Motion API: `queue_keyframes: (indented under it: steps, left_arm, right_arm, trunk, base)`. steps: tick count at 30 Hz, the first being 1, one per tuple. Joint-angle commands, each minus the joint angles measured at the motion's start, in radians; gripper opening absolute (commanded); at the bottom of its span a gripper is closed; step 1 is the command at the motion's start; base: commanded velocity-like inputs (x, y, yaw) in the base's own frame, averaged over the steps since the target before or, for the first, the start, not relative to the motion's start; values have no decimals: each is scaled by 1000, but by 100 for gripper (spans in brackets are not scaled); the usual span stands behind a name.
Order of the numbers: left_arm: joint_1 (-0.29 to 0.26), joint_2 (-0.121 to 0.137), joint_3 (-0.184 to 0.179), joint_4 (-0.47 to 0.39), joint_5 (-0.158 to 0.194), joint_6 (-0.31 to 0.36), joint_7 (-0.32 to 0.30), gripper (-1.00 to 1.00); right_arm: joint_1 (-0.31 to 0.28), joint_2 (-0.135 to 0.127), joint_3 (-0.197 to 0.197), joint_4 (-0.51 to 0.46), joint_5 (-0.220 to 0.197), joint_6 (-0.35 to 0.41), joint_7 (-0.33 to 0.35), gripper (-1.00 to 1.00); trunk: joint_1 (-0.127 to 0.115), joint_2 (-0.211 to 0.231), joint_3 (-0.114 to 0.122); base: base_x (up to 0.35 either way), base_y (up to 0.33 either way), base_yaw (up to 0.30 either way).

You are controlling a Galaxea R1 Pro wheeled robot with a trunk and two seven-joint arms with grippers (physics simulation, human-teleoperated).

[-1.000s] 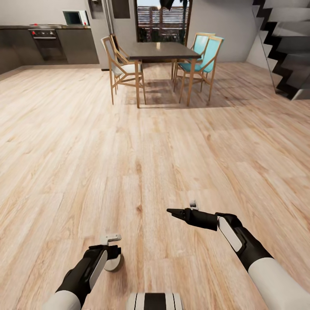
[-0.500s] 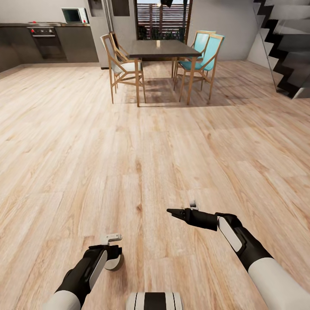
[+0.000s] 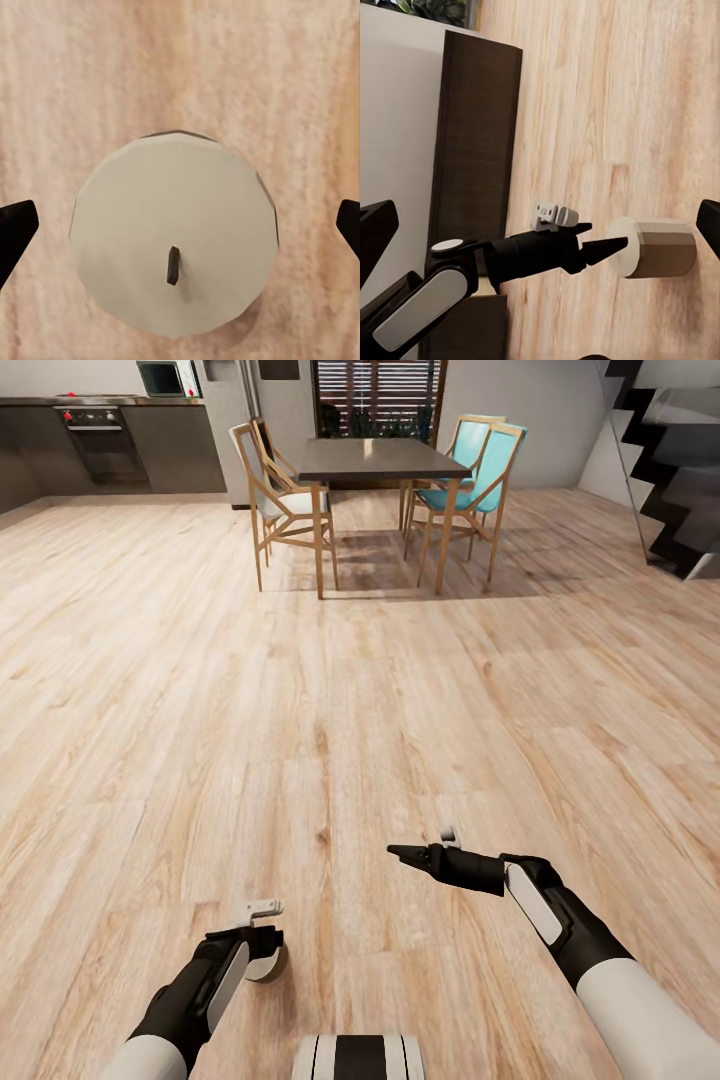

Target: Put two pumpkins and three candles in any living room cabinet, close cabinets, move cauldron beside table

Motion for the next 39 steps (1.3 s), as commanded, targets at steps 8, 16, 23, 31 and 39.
queue_keyframes:
  steps: [8,16,23,31,39]
  left_arm:
    - [0,1,-2,-2,12,2,8,100]
    - [0,0,-2,-2,13,2,8,100]
    - [0,1,-2,-2,13,2,8,100]
    - [0,1,-1,-2,13,2,8,100]
    - [0,1,-1,-2,12,2,8,100]
  right_arm:
    - [0,-1,2,2,-7,5,-2,100]
    - [0,0,2,2,-7,4,-3,100]
    - [0,1,2,3,-7,4,-4,100]
    - [-1,1,2,4,-7,4,-4,100]
    - [-1,1,2,4,-7,4,-4,100]
  trunk:
    - [0,0,-1]
    - [0,0,-1]
    - [0,0,-1]
    - [0,0,-1]
    - [0,0,-1]
  base:
    - [0,0,0]
    - [28,0,0]
    - [44,11,0]
    - [6,34,0]
    - [0,97,0]
